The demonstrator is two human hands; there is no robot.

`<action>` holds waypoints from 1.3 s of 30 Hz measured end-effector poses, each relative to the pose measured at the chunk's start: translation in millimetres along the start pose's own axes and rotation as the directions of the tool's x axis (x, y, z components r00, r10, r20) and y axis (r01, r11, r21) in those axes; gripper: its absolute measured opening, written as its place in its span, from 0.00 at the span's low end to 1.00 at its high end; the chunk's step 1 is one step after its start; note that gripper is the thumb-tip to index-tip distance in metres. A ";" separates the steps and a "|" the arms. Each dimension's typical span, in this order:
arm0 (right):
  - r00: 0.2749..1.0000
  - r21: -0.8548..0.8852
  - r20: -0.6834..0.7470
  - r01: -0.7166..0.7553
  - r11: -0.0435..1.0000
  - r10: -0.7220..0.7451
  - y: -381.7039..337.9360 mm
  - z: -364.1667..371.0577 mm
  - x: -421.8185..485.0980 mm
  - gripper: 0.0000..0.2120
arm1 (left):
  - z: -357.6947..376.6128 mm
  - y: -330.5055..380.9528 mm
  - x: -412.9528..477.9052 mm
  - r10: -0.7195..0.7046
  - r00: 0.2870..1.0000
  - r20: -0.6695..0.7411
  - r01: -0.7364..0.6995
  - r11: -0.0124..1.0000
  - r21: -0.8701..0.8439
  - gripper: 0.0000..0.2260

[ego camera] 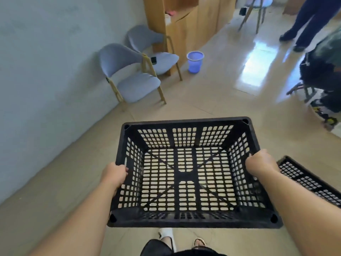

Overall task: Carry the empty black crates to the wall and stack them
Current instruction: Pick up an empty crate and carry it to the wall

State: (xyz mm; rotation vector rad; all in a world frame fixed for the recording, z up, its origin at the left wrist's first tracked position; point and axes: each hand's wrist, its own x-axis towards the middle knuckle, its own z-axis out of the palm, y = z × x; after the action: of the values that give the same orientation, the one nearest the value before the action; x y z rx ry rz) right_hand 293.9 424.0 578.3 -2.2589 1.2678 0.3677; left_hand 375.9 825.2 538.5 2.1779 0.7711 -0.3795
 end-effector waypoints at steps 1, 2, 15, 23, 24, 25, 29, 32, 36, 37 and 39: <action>0.999 -0.022 0.013 0.052 0.998 -0.052 -15.9 7.8 -4.8 0.19 | -14.0 -16.5 0.8 -0.030 0.999 -0.032 0.030 0.999 -0.023 0.08; 0.994 -0.042 0.024 0.103 0.994 -0.103 -31.3 17.0 -9.8 0.19 | -28.2 -32.3 1.4 -0.063 0.996 -0.062 0.060 0.997 -0.047 0.08; 0.838 -0.214 0.198 0.543 0.812 -0.509 -252.1 173.5 -155.0 0.10 | -225.1 -227.9 40.8 -0.379 0.894 -0.237 0.279 0.888 -0.366 0.09; 0.745 -0.235 0.280 0.664 0.710 -0.605 -362.3 270.6 -247.0 0.12 | -331.3 -314.2 92.4 -0.474 0.844 -0.250 0.323 0.822 -0.469 0.10; 0.737 -0.237 0.291 0.674 0.700 -0.610 -374.9 280.9 -254.0 0.12 | -341.9 -320.1 100.6 -0.488 0.836 -0.252 0.331 0.813 -0.479 0.10; 0.727 -0.238 0.301 0.684 0.689 -0.617 -387.5 291.0 -259.8 0.12 | -351.3 -324.8 109.3 -0.498 0.828 -0.258 0.334 0.808 -0.486 0.11; 0.701 -0.237 0.324 0.710 0.663 -0.635 -444.2 329.4 -271.5 0.12 | -384.7 -333.8 152.5 -0.529 0.807 -0.261 0.354 0.789 -0.503 0.11; 0.699 -0.237 0.339 0.711 0.662 -0.629 -491.0 359.7 -270.8 0.14 | -405.2 -335.8 194.0 -0.558 0.791 -0.250 0.374 0.766 -0.523 0.11; 0.671 -0.244 0.382 0.736 0.631 -0.635 -562.2 402.8 -262.0 0.13 | -431.3 -328.7 254.2 -0.588 0.773 -0.237 0.394 0.738 -0.548 0.11; 0.664 -0.250 0.396 0.743 0.621 -0.634 -581.0 412.7 -260.5 0.13 | -437.6 -326.3 268.3 -0.600 0.765 -0.233 0.403 0.729 -0.553 0.11; 0.672 -0.260 0.412 0.734 0.627 -0.616 -616.4 431.5 -259.6 0.15 | -450.9 -321.9 293.9 -0.630 0.743 -0.226 0.425 0.705 -0.568 0.11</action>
State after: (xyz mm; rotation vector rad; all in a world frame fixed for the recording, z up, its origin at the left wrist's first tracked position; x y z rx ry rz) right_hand 689.2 1113.3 531.3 -2.7006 0.1004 0.6750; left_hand 406.7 1450.5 502.1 1.5191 1.5821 0.0093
